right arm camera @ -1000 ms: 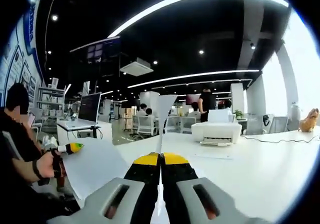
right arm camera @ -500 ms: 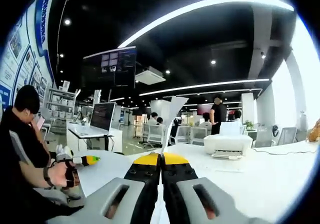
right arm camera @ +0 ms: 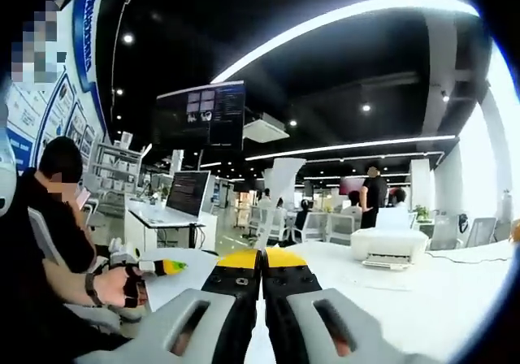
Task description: Organize the stack of printing papers by aligning and flattening the scattered papers on the table
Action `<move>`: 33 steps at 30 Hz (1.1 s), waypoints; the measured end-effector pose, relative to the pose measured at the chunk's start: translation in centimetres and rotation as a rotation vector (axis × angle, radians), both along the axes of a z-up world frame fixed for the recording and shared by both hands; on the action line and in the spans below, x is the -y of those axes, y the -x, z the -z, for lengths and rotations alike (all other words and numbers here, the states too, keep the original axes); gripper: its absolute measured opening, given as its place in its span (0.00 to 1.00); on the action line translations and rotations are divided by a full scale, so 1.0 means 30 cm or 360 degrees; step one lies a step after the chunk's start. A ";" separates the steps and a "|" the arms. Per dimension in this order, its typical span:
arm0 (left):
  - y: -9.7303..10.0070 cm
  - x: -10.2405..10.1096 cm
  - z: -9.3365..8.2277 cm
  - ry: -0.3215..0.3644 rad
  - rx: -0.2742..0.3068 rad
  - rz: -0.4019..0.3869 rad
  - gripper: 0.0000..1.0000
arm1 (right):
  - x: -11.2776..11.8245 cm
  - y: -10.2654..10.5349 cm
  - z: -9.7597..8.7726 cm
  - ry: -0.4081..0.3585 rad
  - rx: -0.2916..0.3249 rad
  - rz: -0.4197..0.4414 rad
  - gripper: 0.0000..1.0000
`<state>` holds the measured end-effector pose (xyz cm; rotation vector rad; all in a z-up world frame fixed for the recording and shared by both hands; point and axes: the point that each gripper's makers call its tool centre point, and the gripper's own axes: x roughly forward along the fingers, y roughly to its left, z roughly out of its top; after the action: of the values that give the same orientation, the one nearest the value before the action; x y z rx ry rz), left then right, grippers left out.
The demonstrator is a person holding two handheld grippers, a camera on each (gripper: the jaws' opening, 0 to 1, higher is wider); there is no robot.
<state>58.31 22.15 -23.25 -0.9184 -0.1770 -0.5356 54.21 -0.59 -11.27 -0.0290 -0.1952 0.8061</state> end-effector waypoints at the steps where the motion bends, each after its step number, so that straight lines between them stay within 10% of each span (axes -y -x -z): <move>1: 0.001 0.001 0.000 0.0000 0.0000 0.0000 0.20 | -0.004 0.003 -0.001 -0.0005 -0.0004 -0.0010 0.00; 22: -0.006 -0.006 0.008 0.0002 -0.0005 0.0009 0.20 | -0.095 0.109 -0.065 -0.0306 -0.0143 -0.0401 0.00; 33: -0.002 -0.002 0.005 0.0011 -0.0004 0.0014 0.20 | -0.105 0.034 0.062 -0.0229 -0.0304 -0.0313 0.00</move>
<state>58.36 22.20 -23.40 -0.9271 -0.1726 -0.5422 53.18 2.57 -13.13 0.2049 -0.0753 0.9830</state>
